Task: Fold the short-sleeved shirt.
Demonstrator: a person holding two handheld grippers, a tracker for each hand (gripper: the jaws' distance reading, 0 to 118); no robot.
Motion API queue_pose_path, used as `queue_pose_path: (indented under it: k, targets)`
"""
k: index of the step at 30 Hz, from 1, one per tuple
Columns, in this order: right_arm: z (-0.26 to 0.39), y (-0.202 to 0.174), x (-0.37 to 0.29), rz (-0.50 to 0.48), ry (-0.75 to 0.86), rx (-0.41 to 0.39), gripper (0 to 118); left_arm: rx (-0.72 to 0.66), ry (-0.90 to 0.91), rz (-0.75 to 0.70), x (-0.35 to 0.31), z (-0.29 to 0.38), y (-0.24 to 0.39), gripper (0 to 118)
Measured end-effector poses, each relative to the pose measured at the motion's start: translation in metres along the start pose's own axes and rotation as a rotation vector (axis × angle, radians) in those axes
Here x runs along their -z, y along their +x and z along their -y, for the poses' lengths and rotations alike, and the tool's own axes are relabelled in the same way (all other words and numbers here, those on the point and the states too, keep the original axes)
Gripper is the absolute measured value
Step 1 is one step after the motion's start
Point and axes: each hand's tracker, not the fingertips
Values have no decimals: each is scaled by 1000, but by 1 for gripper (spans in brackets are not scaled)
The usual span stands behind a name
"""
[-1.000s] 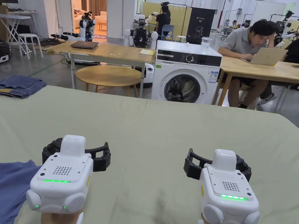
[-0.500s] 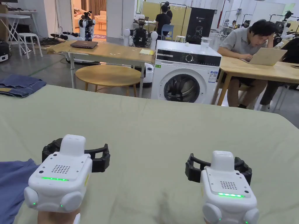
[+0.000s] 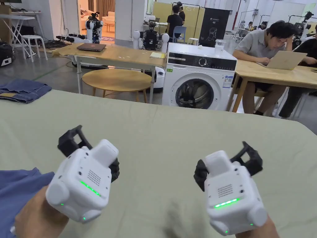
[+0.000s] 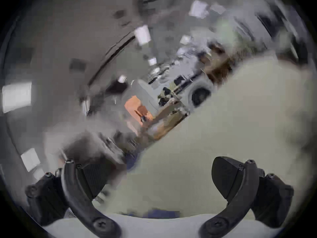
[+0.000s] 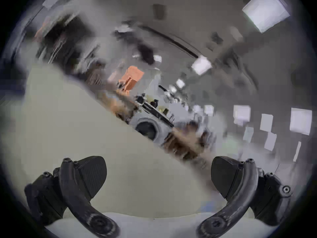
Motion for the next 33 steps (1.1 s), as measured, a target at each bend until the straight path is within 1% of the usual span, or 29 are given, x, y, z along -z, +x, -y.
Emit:
queue_pose_path:
  k: [2, 3, 4, 5, 6, 7, 8, 9, 10, 11, 12, 13, 14, 16, 17, 19, 20, 21, 23, 25, 28, 31, 33]
  targets:
    - [3, -19, -2, 24, 53, -307, 118, 204, 20, -47, 1, 0, 10, 118]
    - [6, -25, -4, 28, 90, -422, 118, 262, 32, -59, 1, 1, 12, 118]
    - [11, -29, -5, 29, 115, -478, 118, 282, 40, -54, 1, 1, 12, 118]
    - [12, -31, -6, 27, 127, -498, 118, 292, 46, -50, 1, 2, 10, 118]
    - [12, -33, -6, 31, 126, -501, 118, 277, 43, -44, 0, 1, 9, 118]
    - [13, -31, -7, 31, 116, -479, 118, 264, 41, -44, 0, 1, 9, 118]
    - [11, -29, -6, 27, 96, -448, 118, 189, 32, -32, -1, 0, 7, 118]
    - [10, -28, -6, 31, 75, -384, 118, 114, 19, -18, -7, -5, -2, 118]
    - [6, -22, -5, 26, 42, -268, 118, -26, -10, 14, -8, -6, -7, 118]
    - [3, -13, -3, -1, 0, -105, 118, -186, -36, 58, -8, -7, -14, 118]
    - [2, -7, -2, -12, -28, 6, 118, -331, -53, 95, -9, -6, -22, 118]
    - [1, 1, -1, -28, -73, 160, 118, -522, -62, 132, 3, 5, -29, 118]
    - [1, 10, 1, -42, -111, 330, 118, -715, -70, 164, 8, 13, -38, 118]
    - [4, 26, -2, -72, -151, 616, 118, -1000, -51, 196, 10, 26, -48, 117]
    - [8, 32, -3, -80, -171, 763, 118, -1112, -48, 172, 7, 33, -46, 117]
    - [15, 33, -4, -82, -167, 917, 118, -1173, -36, 140, 7, 38, -47, 117]
    - [17, 33, -6, -66, -173, 952, 118, -1166, -27, 119, 7, 39, -48, 117]
    - [18, 32, -8, -49, -173, 971, 118, -1156, -19, 113, 3, 37, -44, 117]
    - [16, 30, -12, -25, -180, 986, 118, -1129, 9, 86, -1, 34, -43, 117]
    - [18, 30, -13, -29, -179, 994, 118, -1074, 44, 72, -7, 28, -45, 117]
    - [17, 29, -11, -41, -192, 993, 118, -1002, 59, 63, -12, 21, -45, 117]
    - [12, 28, -11, -38, -199, 946, 118, -952, 57, 81, -13, 14, -43, 117]
    - [9, 28, -13, -38, -176, 920, 118, -918, 48, 75, -13, 10, -41, 117]
